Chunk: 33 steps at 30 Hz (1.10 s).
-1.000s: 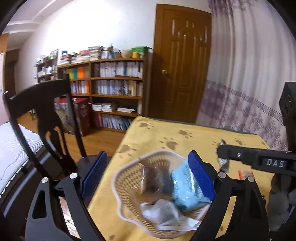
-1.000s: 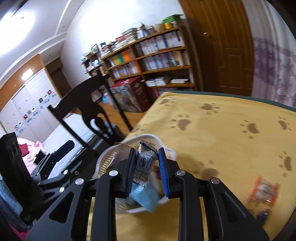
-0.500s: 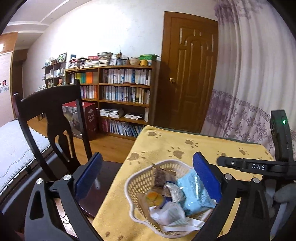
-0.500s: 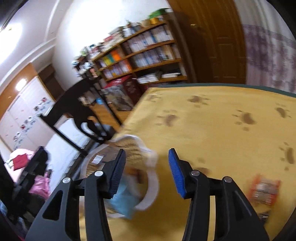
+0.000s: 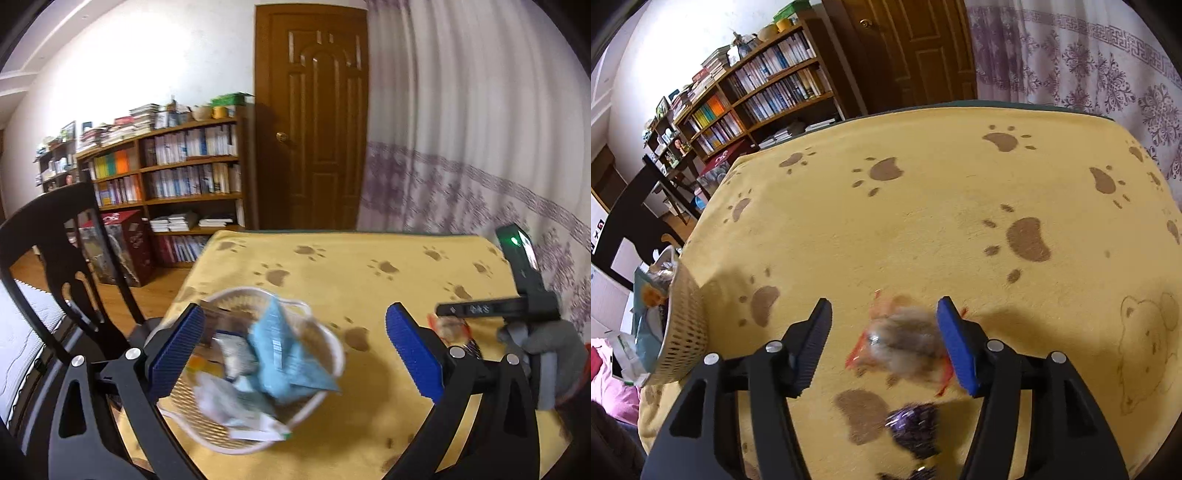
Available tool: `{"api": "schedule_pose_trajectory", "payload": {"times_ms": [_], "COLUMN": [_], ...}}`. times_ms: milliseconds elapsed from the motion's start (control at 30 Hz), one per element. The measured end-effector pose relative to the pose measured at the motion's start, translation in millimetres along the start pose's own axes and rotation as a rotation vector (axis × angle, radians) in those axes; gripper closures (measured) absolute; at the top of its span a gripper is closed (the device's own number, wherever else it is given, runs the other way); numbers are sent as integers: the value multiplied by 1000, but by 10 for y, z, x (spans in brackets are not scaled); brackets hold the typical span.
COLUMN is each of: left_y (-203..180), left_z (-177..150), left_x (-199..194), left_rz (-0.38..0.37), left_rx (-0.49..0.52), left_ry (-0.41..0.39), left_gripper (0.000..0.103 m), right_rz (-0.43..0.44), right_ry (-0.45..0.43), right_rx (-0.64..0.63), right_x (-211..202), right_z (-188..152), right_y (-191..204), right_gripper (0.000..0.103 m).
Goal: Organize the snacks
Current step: 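Grasp the clear red-edged bag with the right tool while the left tool grasps a purple candy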
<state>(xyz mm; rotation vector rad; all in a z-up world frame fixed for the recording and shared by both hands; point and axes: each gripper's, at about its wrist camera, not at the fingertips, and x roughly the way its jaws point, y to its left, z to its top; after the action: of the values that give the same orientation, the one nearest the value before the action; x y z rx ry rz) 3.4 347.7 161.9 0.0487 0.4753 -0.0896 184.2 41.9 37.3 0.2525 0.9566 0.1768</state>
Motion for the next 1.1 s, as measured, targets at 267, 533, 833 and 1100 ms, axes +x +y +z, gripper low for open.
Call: {"api": "schedule_pose_trajectory", "payload": {"times_ms": [267,533,833,1100], "left_y": [-330,-626,-1006,-1324], "left_z": [-119,-198,-269,-426], "left_x": [152,323,569,784], "left_rz": [-70,-100,-134,-174], "left_rx": [35,64,96,119], "left_ry": [66,114,180,256], "left_gripper": [3,3,3,3], "right_rz": [136,49,-4,-51], "right_ry": [59,118,89,60], "right_rx": [-124,-336,-346,-284], "right_x": [223,173,203,198], "right_z": [145,-126,-203,-142], "right_y": [-4,-35,-52,-100], "right_gripper": [36,34,35,64]}}
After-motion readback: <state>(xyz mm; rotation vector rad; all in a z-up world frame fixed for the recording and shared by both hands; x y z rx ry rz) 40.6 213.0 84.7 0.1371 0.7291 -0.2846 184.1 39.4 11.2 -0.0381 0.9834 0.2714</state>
